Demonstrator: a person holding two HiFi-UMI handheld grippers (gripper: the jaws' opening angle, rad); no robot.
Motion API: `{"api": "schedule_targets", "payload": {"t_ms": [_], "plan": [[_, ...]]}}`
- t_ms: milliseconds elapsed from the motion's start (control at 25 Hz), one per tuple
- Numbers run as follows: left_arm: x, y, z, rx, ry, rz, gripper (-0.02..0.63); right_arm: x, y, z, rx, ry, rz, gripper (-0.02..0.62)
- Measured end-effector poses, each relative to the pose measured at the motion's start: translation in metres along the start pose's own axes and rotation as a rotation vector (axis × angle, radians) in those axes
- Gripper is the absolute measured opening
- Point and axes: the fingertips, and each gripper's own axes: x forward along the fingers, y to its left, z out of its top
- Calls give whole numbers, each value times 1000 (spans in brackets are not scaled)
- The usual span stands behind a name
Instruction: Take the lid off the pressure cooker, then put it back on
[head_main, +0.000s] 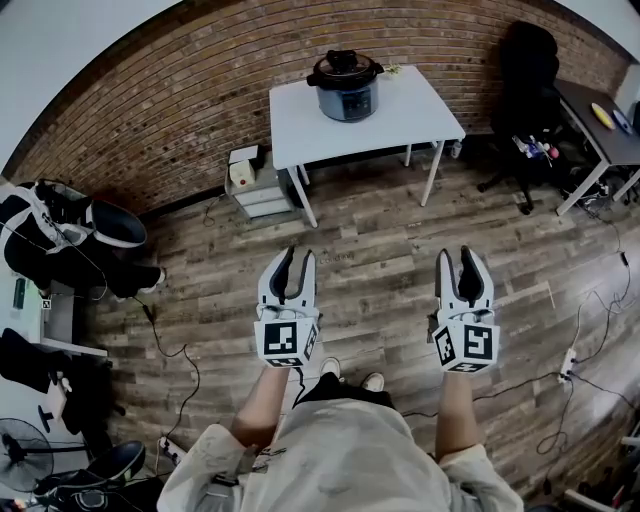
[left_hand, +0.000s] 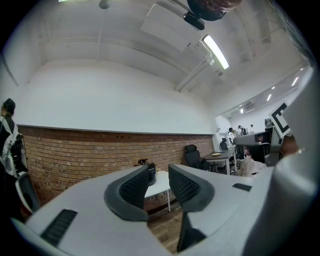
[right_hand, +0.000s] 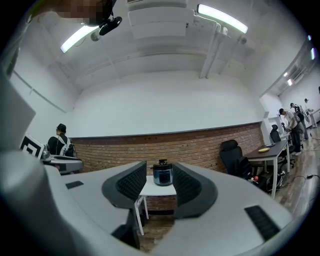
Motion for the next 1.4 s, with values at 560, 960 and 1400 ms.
{"api": "schedule_targets", "payload": {"t_ms": [560,960,1400], "plan": [[-9,-24,-27,1,82,12,224,-10,-15,-21,-5,25,48,224],[41,-11,-43,-17,73,-4,224,36,-22,-34,-15,53,31,224],[139,56,-57,-38,46,23,224,155,-12,-35,-51,64,47,224]]}}
